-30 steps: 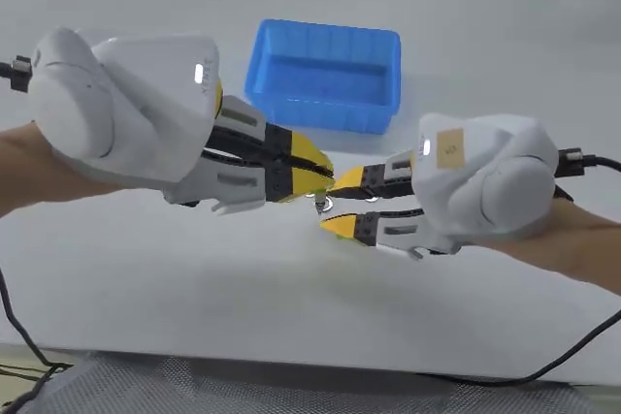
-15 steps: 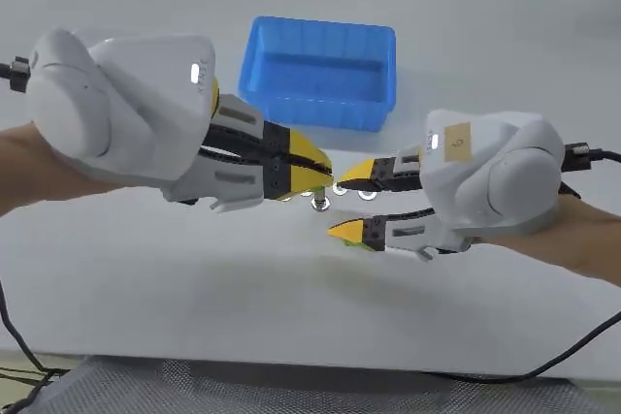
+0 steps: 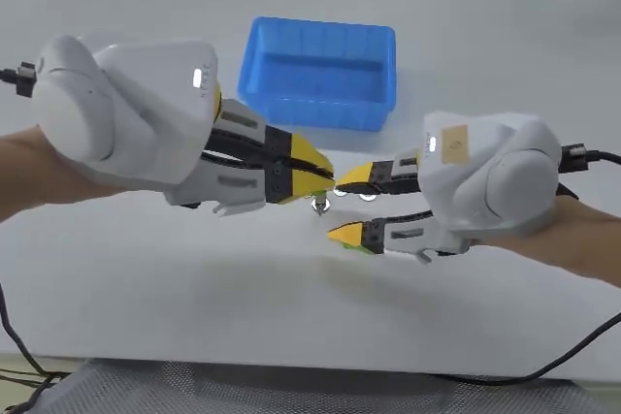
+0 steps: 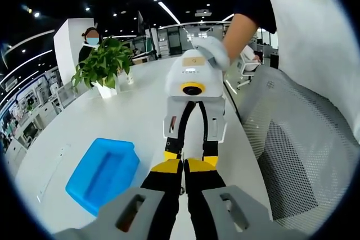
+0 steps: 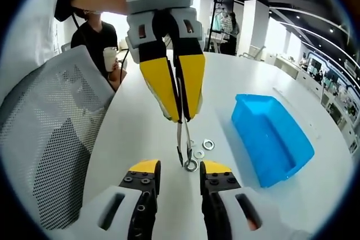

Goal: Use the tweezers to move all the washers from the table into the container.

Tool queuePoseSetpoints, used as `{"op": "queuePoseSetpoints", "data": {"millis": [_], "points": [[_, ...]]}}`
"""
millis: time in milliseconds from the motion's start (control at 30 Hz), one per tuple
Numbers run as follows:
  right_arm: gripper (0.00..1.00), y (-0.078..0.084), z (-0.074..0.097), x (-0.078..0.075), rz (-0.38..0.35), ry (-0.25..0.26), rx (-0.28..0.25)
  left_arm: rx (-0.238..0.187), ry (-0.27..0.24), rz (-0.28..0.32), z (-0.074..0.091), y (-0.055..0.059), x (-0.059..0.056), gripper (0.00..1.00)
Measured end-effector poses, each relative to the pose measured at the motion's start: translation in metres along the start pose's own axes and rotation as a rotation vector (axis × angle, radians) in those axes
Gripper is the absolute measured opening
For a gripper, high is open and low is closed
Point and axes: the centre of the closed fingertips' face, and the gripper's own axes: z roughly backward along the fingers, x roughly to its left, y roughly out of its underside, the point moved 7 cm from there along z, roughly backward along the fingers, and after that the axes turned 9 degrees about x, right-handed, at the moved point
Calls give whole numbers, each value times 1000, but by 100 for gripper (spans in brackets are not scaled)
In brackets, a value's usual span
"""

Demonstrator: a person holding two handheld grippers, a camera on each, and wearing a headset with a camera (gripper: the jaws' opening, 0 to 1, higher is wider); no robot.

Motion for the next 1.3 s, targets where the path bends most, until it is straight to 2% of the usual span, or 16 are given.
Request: {"op": "queuePoseSetpoints", "data": {"millis": [200,633,967,1067,1300], "points": [[27,-7,-9,-3,15,-19,-9,-2,5,11,2,2,2,5],[19,-14,-15,-4,33,-38,-21,-6,16,37,3,4,4,5],[12,-14,-19,-5,44,-43,5,-8,23,43,2,3,1,5],[11,-14,-20,-4,78,-40,15,-7,20,46,2,3,2,5],[10,-13,-19,-5,87,-44,1,-10,19,67,1,2,2,5]]}}
